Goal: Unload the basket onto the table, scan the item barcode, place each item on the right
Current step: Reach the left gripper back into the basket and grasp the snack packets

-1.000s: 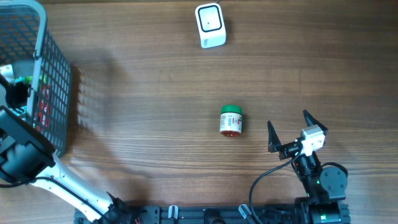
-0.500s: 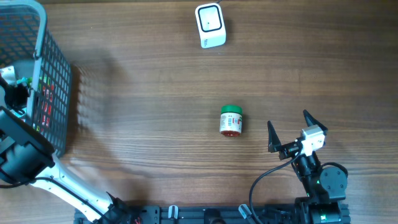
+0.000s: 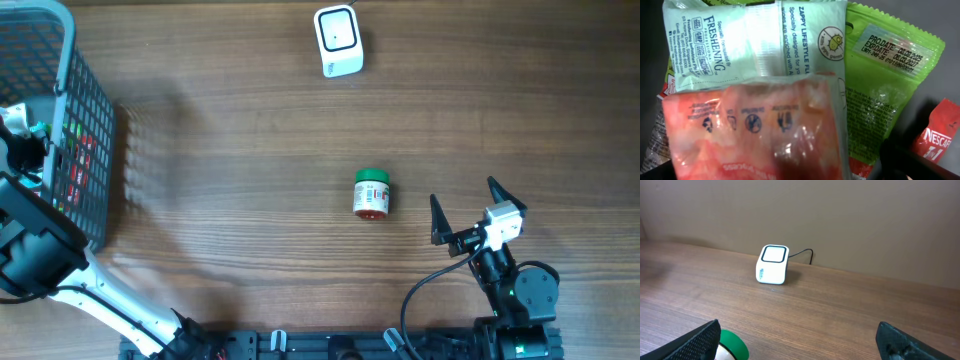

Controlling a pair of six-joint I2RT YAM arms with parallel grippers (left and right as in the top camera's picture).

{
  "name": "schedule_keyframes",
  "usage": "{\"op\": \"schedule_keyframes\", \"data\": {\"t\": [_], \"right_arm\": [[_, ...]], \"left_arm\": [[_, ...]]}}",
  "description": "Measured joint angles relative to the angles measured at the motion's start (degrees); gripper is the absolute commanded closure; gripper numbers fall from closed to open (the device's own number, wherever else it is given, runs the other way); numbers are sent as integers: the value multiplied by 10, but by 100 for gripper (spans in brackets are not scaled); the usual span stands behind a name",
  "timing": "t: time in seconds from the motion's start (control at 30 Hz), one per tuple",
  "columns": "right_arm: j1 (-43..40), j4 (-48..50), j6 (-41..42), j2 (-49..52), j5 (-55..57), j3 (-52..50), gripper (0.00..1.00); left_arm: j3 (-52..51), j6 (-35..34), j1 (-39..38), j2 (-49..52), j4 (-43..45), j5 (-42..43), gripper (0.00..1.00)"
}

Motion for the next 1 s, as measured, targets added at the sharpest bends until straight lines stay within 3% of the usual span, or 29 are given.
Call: {"op": "schedule_keyframes", "data": {"t": [0.3, 0.4, 0.67, 0.73, 0.8, 1.0], "right_arm": [[0, 0, 0, 0, 0, 0, 0], [0, 0, 0, 0, 0, 0, 0], [0, 0, 0, 0, 0, 0, 0], [0, 0, 0, 0, 0, 0, 0], [0, 0, 0, 0, 0, 0, 0], [0, 0, 0, 0, 0, 0, 0]], "left_arm": [[-42, 2, -2, -10, 49, -13, 0], [-53, 2, -2, -15, 61, -13, 19], [-84, 4, -2, -28, 91, -11, 45], [-85, 3, -2, -28, 91, -12, 80], [-85, 4, -2, -29, 93, -20, 93], [-82, -1, -2, -35, 90, -24, 96]]}}
